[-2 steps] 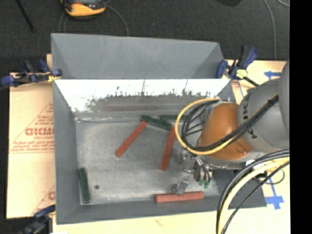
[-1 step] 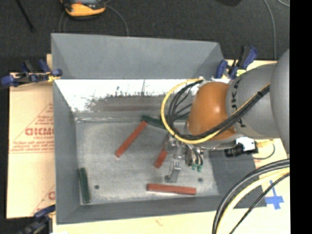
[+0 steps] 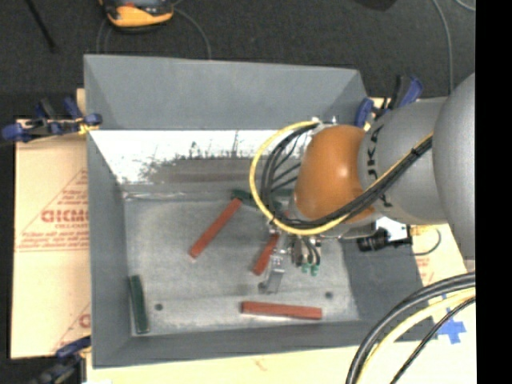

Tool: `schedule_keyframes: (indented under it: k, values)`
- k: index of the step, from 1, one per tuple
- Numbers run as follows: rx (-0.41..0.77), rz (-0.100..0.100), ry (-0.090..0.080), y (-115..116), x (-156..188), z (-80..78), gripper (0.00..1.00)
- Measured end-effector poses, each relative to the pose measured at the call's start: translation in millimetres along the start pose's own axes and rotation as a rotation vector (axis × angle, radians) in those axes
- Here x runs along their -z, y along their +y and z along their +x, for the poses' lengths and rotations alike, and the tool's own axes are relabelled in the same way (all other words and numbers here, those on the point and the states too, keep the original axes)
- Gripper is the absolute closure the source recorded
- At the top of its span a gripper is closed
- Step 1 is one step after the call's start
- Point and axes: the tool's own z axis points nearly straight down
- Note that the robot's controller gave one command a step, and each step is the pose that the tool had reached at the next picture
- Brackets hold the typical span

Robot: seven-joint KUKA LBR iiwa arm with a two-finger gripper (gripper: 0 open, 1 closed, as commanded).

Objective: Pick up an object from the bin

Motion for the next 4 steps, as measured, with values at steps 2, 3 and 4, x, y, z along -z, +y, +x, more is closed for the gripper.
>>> schedule_keyframes:
  k: [2, 3, 4]
  values:
    - [0.004, 0.003, 0.007, -25, -22, -34.5, 0.0]
    - [0.277, 0.001, 0.001, -48, -42, -66.8, 1.0]
    - [0.277, 0.001, 0.001, -48, -42, -66.8, 1.0]
